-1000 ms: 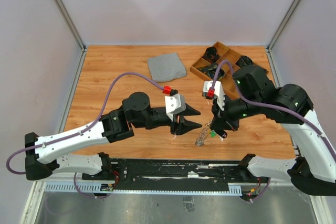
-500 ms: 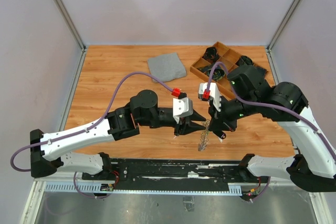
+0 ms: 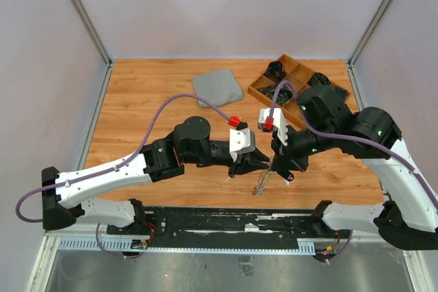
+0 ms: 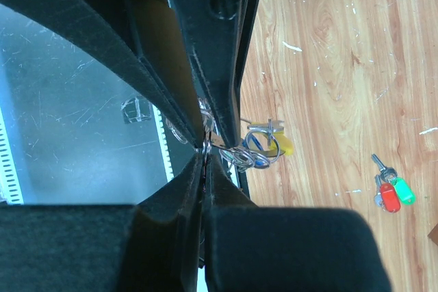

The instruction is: Put the keys on the keyring

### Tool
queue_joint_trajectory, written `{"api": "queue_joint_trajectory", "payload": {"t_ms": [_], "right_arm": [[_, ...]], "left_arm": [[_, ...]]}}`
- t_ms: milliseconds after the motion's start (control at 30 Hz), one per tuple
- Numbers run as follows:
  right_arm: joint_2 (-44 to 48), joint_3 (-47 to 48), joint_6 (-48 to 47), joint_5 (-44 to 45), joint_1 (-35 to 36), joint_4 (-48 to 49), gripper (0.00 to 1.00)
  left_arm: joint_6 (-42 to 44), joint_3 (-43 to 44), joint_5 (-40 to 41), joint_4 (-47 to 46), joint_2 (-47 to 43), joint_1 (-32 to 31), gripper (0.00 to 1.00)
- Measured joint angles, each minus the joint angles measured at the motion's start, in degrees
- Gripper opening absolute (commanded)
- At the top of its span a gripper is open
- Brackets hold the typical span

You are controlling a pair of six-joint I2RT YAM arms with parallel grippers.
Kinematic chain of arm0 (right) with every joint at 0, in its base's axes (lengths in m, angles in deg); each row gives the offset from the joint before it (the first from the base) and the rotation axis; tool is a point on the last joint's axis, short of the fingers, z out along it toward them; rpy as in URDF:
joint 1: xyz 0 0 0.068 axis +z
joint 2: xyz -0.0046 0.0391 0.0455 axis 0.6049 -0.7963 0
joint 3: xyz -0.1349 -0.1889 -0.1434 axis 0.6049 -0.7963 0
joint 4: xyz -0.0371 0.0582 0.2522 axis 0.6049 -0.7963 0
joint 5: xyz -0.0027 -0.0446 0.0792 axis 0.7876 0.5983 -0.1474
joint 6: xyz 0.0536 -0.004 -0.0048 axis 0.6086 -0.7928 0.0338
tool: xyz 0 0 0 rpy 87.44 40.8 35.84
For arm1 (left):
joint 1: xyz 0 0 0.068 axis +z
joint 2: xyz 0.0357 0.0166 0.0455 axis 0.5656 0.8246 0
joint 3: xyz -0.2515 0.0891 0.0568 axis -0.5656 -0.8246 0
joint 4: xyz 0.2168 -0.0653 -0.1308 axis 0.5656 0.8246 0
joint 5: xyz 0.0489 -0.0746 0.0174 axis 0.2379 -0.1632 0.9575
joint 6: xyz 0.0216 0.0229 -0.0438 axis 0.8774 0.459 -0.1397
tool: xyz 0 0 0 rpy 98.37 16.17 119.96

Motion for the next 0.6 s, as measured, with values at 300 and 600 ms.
{"api": "queue_joint_trajectory", "payload": {"t_ms": [300, 600], "right_arm": [[0.3, 0.0, 0.0, 0.7, 0.5, 0.5, 0.01], [3.9, -2.0, 1.4, 1.8, 0.5, 5.0, 0.28]], "left_arm": [[0.2, 0.5, -0.5, 0.5, 0.3, -0.3, 0.01], [-0.1, -0.4, 1.6, -0.4, -1.0, -0.7, 0.01]]}}
